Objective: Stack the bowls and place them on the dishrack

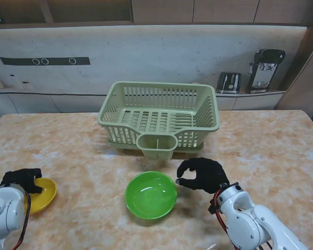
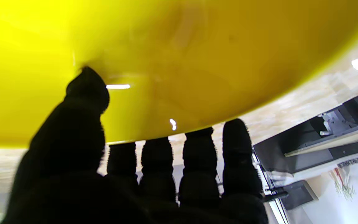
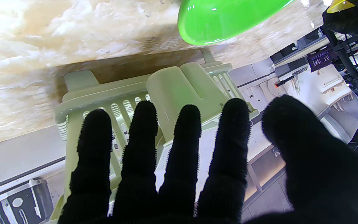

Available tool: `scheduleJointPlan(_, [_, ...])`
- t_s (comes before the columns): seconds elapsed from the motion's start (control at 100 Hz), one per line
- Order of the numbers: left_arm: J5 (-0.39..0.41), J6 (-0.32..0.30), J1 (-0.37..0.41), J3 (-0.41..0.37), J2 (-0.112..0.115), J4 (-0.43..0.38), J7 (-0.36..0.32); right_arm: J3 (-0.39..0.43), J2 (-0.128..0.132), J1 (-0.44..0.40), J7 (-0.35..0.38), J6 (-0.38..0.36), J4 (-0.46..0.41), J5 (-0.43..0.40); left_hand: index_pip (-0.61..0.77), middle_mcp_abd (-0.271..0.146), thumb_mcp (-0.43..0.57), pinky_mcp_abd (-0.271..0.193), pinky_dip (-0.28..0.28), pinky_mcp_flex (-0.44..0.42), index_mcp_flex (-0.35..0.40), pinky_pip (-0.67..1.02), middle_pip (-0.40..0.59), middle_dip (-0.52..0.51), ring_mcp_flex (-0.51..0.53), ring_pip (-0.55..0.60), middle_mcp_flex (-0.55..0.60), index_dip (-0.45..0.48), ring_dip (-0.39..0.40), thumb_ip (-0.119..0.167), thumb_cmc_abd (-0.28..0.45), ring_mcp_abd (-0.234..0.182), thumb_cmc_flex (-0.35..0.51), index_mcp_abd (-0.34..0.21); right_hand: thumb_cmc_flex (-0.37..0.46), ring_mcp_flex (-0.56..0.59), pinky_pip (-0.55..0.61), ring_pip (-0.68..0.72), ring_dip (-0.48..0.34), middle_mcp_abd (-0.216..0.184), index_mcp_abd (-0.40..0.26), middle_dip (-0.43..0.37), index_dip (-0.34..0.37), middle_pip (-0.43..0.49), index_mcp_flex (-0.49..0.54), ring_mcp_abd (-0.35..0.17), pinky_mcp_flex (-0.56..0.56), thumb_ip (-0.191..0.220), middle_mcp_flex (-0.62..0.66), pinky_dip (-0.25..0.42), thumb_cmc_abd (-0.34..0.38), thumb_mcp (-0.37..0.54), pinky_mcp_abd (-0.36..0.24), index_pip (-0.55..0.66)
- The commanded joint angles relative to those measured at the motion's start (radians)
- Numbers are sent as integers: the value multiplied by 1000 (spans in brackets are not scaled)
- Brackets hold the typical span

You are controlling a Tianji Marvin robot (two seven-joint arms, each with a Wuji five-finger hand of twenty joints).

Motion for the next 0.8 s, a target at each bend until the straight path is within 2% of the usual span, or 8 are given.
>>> scheduleJointPlan(0.0, [-6,9,4,8,-9,19,-2,-1,-5,-11,11,-3,2,-1,104,-11,-48,28,37,41,31,83,28,120,53,77,62,55,50,26,26,16,114,-41,-21,0,19,0,31,-20,-22,12,-4,0,6,-18,-12,-6,8,11,12,-13,-11,12])
scheduleJointPlan(0.11, [-32,16,-3,12,-13,28,33,1,-5,-11,11,-3,3,0,180,-3,-67,32,74,162,37,215,87,231,111,218,97,113,137,37,42,30,151,-39,-21,0,19,0,31,-20,-23,12,-4,0,9,-18,-14,-5,10,11,15,-15,-12,13])
scheduleJointPlan(0.25, [-53,13,2,4,-18,13,56,3,-6,-12,8,-4,3,-1,199,15,-61,23,76,323,38,330,142,270,206,337,103,141,208,44,51,24,164,-25,-20,1,19,1,31,-20,-23,12,-4,0,11,-18,-12,-4,10,11,18,-17,-13,14])
scheduleJointPlan(0.37, [-77,12,9,-3,-26,-4,94,3,-6,-12,8,-4,4,-1,204,41,-38,-2,35,460,46,428,170,268,284,425,102,147,277,48,42,1,171,-3,-20,1,21,2,31,-21,-23,13,-5,1,12,-19,-10,-4,12,11,20,-19,-13,14])
scheduleJointPlan(0.41, [-84,11,13,-6,-28,-12,103,3,-6,-12,8,-4,4,-1,204,48,-18,-20,-21,502,50,475,173,268,311,444,103,149,310,45,35,-14,166,3,-20,2,21,2,31,-21,-22,13,-5,1,12,-19,-10,-3,12,11,19,-19,-14,15])
scheduleJointPlan(0.6, [-114,-7,36,-25,-38,-62,142,7,-6,-15,7,-2,0,-3,207,68,15,-97,-74,649,68,548,176,272,394,500,113,152,357,50,16,-48,172,19,-20,3,19,2,31,-20,-21,13,-5,1,12,-18,-11,-3,12,11,20,-21,-14,15])
scheduleJointPlan(0.64, [-115,-14,43,-30,-40,-75,149,9,-6,-16,7,-2,-2,-3,206,71,44,-122,-134,682,70,584,175,276,415,507,116,154,379,44,8,-60,161,24,-19,3,19,2,31,-19,-21,13,-5,1,13,-18,-11,-3,13,11,21,-21,-14,15])
scheduleJointPlan(0.79, [-123,-40,70,-47,-47,-124,181,12,-6,-19,7,0,-7,-6,209,83,71,-193,-151,762,87,626,174,277,477,529,132,155,394,49,-9,-86,161,36,-20,2,20,2,31,-19,-23,13,-5,1,13,-18,-9,-2,12,11,21,-22,-14,15])
